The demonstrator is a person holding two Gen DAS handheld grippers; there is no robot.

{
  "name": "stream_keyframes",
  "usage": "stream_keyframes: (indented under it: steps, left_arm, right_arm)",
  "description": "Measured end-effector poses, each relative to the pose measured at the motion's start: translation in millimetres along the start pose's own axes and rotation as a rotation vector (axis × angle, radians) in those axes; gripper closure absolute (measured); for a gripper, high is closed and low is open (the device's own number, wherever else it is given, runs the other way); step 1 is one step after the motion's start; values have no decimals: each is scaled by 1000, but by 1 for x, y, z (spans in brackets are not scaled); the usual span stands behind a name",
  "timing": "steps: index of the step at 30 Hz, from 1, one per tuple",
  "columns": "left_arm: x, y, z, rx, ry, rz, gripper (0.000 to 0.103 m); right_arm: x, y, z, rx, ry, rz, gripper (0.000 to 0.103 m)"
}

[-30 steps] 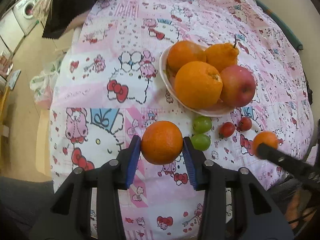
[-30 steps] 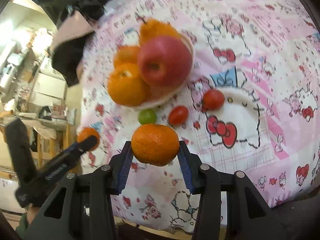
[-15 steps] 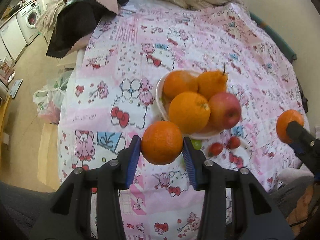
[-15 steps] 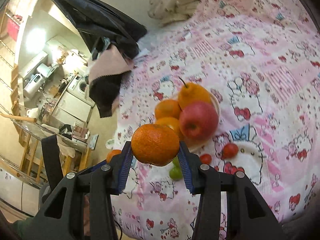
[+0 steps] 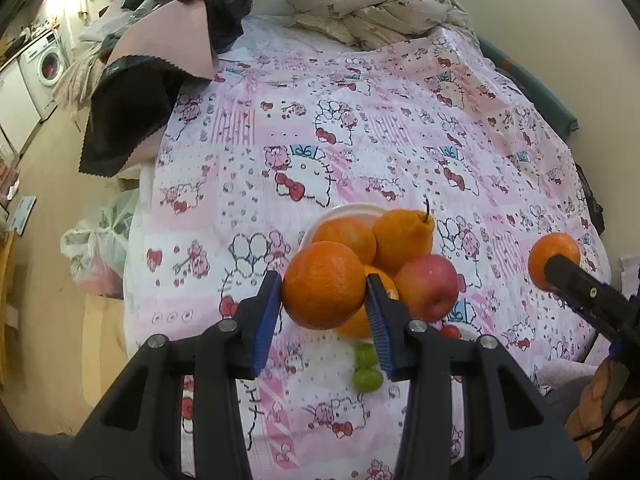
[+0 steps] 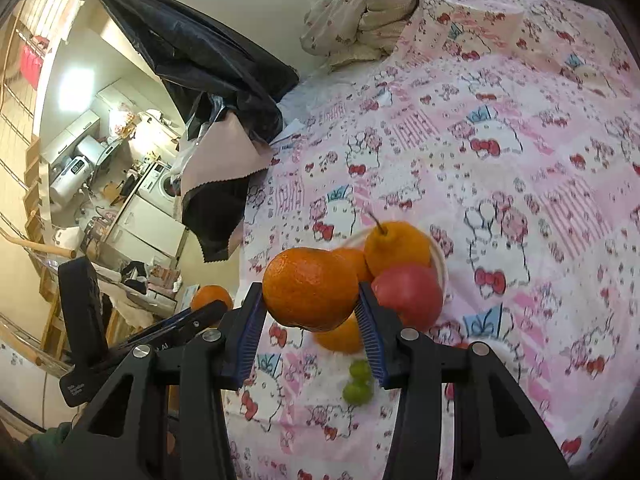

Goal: Organize fruits
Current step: 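Carry both tangerines over the plate with the left and right tools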

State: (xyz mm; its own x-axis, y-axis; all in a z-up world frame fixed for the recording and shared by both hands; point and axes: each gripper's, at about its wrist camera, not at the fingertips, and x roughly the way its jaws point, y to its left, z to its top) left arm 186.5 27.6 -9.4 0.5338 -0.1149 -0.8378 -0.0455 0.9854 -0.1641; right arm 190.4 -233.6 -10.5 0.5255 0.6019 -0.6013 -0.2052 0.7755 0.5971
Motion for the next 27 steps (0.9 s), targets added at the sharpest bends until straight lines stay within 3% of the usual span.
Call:
stream_keyframes:
  steps: [15,27]
  left_arm:
    - [36,-11,42,50,16,-21,65]
    - [85,-5,57,38,55,-30,65]
  right_arm:
    - [43,-5,31,-49,17,-33,56]
    - [110,-23,19,-114,130,-103,56]
